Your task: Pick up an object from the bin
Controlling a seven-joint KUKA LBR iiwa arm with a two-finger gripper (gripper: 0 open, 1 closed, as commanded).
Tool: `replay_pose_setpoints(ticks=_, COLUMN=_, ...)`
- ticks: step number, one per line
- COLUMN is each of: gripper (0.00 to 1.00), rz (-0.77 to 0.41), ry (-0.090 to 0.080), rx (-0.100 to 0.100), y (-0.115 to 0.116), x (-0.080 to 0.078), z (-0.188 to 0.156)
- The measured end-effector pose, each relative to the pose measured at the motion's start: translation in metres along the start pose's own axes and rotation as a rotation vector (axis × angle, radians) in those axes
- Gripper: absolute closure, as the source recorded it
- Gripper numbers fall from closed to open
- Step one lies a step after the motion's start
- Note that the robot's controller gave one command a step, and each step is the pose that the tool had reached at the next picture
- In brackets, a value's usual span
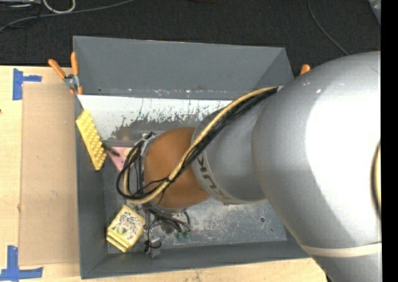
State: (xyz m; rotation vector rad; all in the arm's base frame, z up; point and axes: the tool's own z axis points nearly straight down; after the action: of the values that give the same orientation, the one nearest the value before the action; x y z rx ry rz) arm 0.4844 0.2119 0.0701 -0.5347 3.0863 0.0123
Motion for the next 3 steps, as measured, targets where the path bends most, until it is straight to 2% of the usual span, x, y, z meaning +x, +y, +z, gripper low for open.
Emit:
replay_pose_setpoints(ticks=1, gripper=0.00, rz=-0.015, ry=-0.001, rx=-0.001, y=0.009, x=-0.014, z=-0.001)
replay_pose_setpoints(ticks=2, gripper=0.00, rz=-0.011, ry=0.010, rx=0.000, y=0.005, x=-0.008, z=-0.019)
replay_pose_setpoints(ticks=3, gripper=0.00, rz=-0.085, ry=-0.003, rx=-0.001, y=-0.033, x=-0.031, z=-0.023)
